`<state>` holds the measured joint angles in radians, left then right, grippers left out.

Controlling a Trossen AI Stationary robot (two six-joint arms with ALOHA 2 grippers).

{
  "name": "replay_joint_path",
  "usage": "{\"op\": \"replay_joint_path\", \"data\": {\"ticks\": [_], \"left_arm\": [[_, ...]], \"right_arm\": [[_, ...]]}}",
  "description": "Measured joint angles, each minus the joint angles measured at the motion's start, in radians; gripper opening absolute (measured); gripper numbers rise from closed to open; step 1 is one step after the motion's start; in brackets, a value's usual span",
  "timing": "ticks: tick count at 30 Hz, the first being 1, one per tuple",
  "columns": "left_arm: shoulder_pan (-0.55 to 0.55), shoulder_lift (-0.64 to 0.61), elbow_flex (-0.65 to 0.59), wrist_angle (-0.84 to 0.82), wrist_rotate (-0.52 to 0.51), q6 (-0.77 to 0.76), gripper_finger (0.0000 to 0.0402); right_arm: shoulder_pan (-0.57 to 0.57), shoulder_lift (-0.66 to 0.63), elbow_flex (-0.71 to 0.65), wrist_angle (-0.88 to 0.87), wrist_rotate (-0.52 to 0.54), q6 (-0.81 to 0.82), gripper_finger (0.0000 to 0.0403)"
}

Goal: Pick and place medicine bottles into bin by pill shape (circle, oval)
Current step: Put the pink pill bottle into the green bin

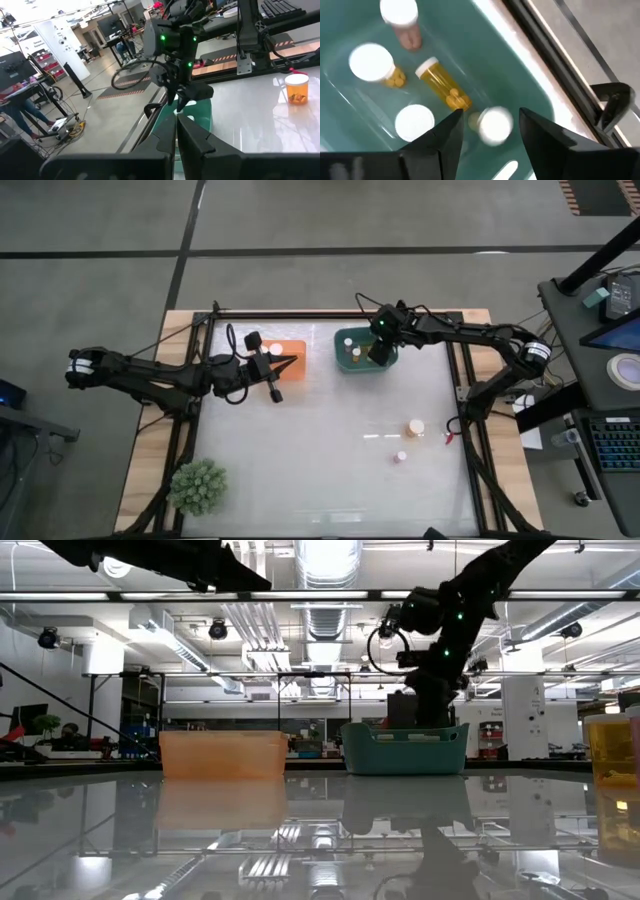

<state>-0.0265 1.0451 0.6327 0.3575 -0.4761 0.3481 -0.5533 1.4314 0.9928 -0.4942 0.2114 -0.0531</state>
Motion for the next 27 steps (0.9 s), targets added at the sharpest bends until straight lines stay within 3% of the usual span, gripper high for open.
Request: {"op": "replay_joint_path", "data": {"ticks": [12,20,27], "left_arm": [[-0.001,0.000,0.000,0.000,0.000,0.000,0.0000],[-0.001,0.000,0.000,-0.002,0.000,-0.028,0.0000],[-0.002,0.000,0.000,-0.006,0.000,-0.054,0.0000]], "right_arm": [[0.128,-0.180,0.056,-0.085,0.000,0.115,0.0163],[0.338,-0.347,0.019,-0.126,-0.002,0.317,0.0155],[0.545,-0.396,0.019,-0.157,-0.002,0.514,0.0154]]}}
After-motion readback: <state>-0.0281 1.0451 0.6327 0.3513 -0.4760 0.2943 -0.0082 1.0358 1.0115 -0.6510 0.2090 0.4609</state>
